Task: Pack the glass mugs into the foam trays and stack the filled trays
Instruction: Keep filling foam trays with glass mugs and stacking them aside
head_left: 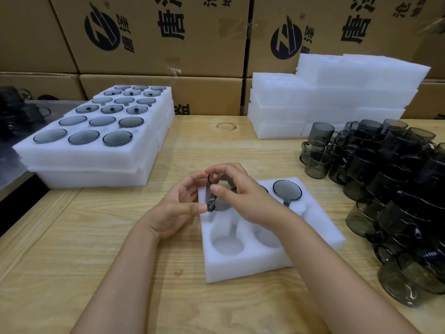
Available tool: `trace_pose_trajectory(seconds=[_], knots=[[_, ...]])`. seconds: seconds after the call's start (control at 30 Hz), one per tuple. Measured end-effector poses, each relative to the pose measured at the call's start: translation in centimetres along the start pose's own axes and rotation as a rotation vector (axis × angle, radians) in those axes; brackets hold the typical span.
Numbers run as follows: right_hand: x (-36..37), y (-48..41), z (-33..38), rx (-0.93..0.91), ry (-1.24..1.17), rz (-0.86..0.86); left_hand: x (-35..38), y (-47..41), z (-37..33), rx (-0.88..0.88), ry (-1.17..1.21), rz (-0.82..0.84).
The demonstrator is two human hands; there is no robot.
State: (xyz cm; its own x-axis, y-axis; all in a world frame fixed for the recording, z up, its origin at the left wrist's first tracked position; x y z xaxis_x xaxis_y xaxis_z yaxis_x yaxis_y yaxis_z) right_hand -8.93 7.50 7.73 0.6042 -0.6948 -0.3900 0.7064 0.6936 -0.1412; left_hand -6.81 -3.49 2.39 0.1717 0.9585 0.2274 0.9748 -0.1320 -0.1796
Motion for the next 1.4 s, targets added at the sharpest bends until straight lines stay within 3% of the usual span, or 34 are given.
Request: trace_pose_trajectory(seconds=[0.27, 0.37, 0.6, 0.7, 0.93, 1.03, 1.13, 1.23, 1.4], knots=[[0.9, -0.5, -0.4, 0.057, 0.306, 0.157, 0.5, 0.2, 0.6, -0.063, -0.089, 0.033], [1.1, -0.5, -0.8, 0.058, 0.538, 0.184, 0.8, 0.2, 1.0, -0.091, -0.070, 0.031], [2.1, -0.1, -3.0, 0.129, 1.020, 0.267, 0.7, -0.6, 1.8, -0.103, 0.100, -0.146], [2.4, -0.2, -3.3, 0.176, 0.962, 0.250, 1.0, -0.8, 1.8, -0.043, 0.212, -0.205], [1.8, 0.0, -2.8, 0.153, 0.848, 0.201, 1.5, -0.9, 1.3, 0.033, 0.022, -0.314], [-2.4, 0.9, -2.4, 0.195, 0.859, -0.022, 0.8, -0.8, 1.1, 0.030, -0.023, -0.347], [-8.0, 3.6, -3.4, 0.359, 0.992, -0.269, 0.0, -0.9, 1.2, 0.021, -0.042, -0.393], [-9.6, 5.6, -5.3, 0.534, 0.785, -0.299, -1.1, -1.1, 1.0, 0.031, -0.080, -0.441], [-8.3, 4.7, -5.4, 0.502, 0.477, -0.356, -3.5, -1.4, 0.7, 0.049, -0.024, -0.607]])
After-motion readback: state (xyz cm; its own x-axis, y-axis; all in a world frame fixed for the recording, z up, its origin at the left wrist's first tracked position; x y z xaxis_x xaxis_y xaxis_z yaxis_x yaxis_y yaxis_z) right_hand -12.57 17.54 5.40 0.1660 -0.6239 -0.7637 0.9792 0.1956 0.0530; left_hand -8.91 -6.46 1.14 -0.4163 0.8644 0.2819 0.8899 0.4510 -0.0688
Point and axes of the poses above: each hand's wrist, its own y-axis away from the middle knuckle, its own x-axis out of the palm, z = x × y, the point moved 8 cm from there along -y, towards the middle knuckle, and after that the axes turned 4 degrees about x, right-handed, at the moved point
